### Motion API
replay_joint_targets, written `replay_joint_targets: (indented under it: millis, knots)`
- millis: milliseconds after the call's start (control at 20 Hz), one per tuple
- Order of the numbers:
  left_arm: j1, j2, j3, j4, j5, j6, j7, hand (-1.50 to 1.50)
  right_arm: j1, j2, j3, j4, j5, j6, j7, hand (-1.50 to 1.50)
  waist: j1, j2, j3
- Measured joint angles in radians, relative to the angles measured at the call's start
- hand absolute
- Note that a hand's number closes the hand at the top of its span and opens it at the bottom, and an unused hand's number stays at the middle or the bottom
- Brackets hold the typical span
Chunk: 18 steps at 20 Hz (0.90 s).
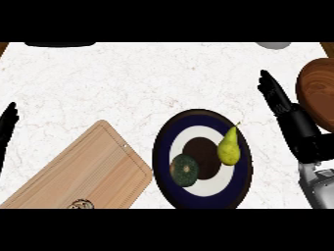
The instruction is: Pick the squash from the plate and place it in the bowl
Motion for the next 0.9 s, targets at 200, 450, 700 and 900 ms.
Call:
replay_joint_targets:
  millis: [200,450,700,900]
  knots:
    - [-0.027,-0.045,-0.004,-0.006,0.018,0.003,0.02,0.0,-0.061,0.006,0.031,-0.069,0.002,0.062,-0.047,1.5,0.013,-0.018,0.012]
    - [-0.074,-0.086,0.007,-0.019,0.066,0.008,0.076,0.0,-0.123,-0.133,0.092,-0.107,0.198,0.105,-0.03,-1.5,-0.009,-0.04,0.006]
    - [-0.104,-0.113,0.012,-0.043,0.091,0.021,0.146,0.0,0.129,-0.133,0.172,-0.244,0.412,-0.076,-0.013,-1.5,-0.029,-0.04,0.015]
    - [-0.112,-0.118,0.017,-0.079,0.099,0.012,0.19,0.0,0.322,-0.16,0.24,-0.365,0.559,-0.149,-0.038,-1.5,-0.013,-0.036,0.017]
